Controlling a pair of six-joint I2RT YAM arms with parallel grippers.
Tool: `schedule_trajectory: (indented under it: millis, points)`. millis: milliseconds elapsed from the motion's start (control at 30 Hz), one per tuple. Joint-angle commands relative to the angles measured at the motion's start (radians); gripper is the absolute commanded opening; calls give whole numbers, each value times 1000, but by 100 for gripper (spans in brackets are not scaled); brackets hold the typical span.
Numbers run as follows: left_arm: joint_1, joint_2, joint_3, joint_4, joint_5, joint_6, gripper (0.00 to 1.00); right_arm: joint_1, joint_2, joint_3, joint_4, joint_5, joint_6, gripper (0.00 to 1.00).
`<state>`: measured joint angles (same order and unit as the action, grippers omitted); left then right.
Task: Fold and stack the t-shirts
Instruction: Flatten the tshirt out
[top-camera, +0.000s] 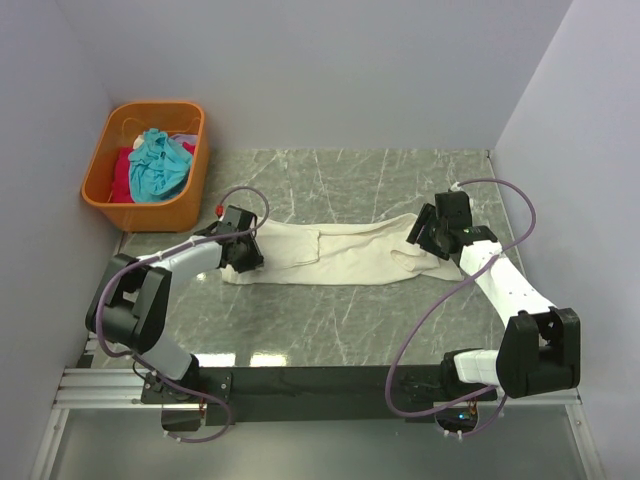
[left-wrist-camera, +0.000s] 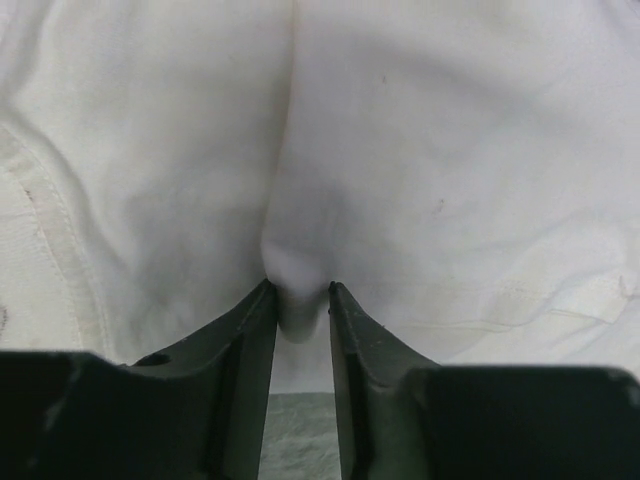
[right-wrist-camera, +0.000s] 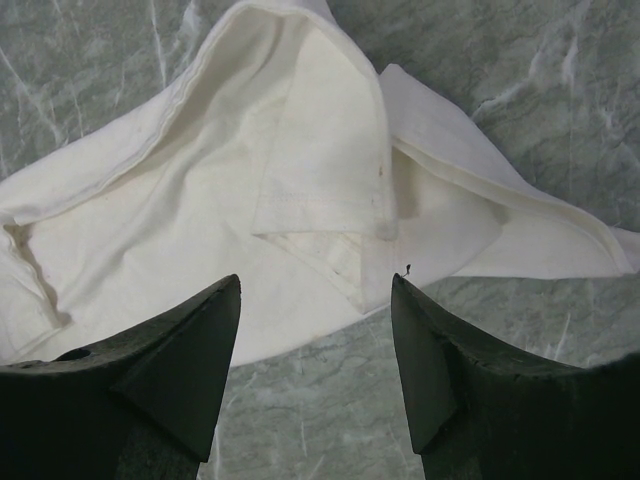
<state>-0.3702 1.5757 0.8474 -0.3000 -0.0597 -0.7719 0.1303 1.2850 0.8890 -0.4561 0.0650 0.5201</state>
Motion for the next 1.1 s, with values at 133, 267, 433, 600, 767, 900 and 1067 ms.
schedule_trajectory:
  millis: [133, 267, 433, 600, 767, 900, 1067]
  points:
    - [-9, -48, 38, 9, -49, -7, 22, -3, -12, -10, 25, 33, 8, 68]
    - [-9, -58, 53, -14, -57, 3, 1, -3, 0, -22, 20, 42, 14, 68]
    - [-9, -124, 111, -94, -110, 55, 1, -4, 43, -21, -3, 67, 1, 68]
    - [-4, -209, 157, -168, -144, 106, 1, -3, 66, -19, 3, 82, 8, 68]
    - [13, -287, 140, -174, -140, 146, 1, -11, 94, 5, 31, 101, 9, 66]
    - [34, -330, 104, -153, -131, 155, 1, -20, 143, 28, 56, 78, 14, 64]
    - [39, -332, 96, -137, -117, 160, 1, -32, 188, 47, 94, 70, 1, 61]
